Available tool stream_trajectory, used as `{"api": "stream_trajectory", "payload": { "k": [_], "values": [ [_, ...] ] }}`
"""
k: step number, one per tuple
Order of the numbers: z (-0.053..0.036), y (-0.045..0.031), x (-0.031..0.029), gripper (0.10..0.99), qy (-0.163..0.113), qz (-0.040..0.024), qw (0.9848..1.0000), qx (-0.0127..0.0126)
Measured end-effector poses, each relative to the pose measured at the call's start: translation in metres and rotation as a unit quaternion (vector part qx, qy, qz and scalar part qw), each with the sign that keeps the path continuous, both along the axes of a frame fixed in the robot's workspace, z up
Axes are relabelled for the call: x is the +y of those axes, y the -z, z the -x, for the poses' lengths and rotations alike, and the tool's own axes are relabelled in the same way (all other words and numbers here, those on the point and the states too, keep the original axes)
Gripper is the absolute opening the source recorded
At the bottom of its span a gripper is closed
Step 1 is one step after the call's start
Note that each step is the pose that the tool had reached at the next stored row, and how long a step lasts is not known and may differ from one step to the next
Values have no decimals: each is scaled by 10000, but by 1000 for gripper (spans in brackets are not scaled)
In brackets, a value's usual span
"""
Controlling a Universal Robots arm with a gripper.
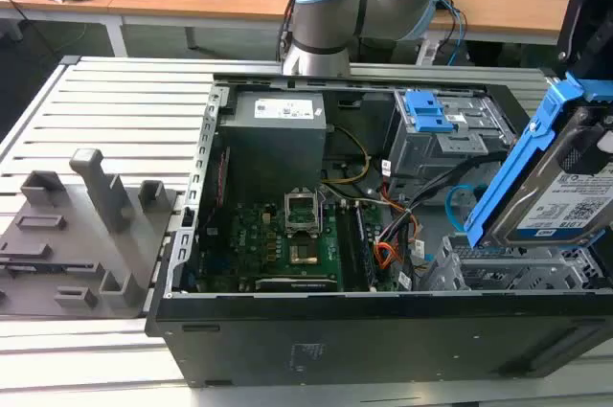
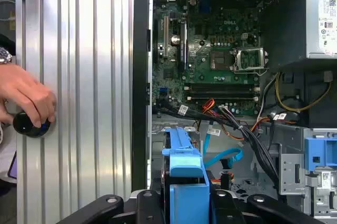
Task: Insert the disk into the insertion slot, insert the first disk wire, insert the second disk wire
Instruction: 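Insert the disk into the insertion slot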
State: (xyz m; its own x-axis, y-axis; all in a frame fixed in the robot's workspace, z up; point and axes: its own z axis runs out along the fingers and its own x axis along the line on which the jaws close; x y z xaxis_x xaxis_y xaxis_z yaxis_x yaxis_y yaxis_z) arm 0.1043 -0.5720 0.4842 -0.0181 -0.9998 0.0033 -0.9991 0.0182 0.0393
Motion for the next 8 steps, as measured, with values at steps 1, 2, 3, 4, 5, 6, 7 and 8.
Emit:
{"api": "stream_trajectory", "payload": {
  "k": [1,2,3,4,5,6,7,8],
  "values": [
    [0,18,0,365,0,0,10000,0],
    [0,40,0,365,0,0,10000,0],
    [0,54,0,365,0,0,10000,0],
    [0,72,0,365,0,0,10000,0],
    [0,86,0,365,0,0,10000,0],
    [0,102,0,365,0,0,10000,0],
    [0,108,0,365,0,0,10000,0],
    [0,112,0,365,0,0,10000,0]
  ]
}}
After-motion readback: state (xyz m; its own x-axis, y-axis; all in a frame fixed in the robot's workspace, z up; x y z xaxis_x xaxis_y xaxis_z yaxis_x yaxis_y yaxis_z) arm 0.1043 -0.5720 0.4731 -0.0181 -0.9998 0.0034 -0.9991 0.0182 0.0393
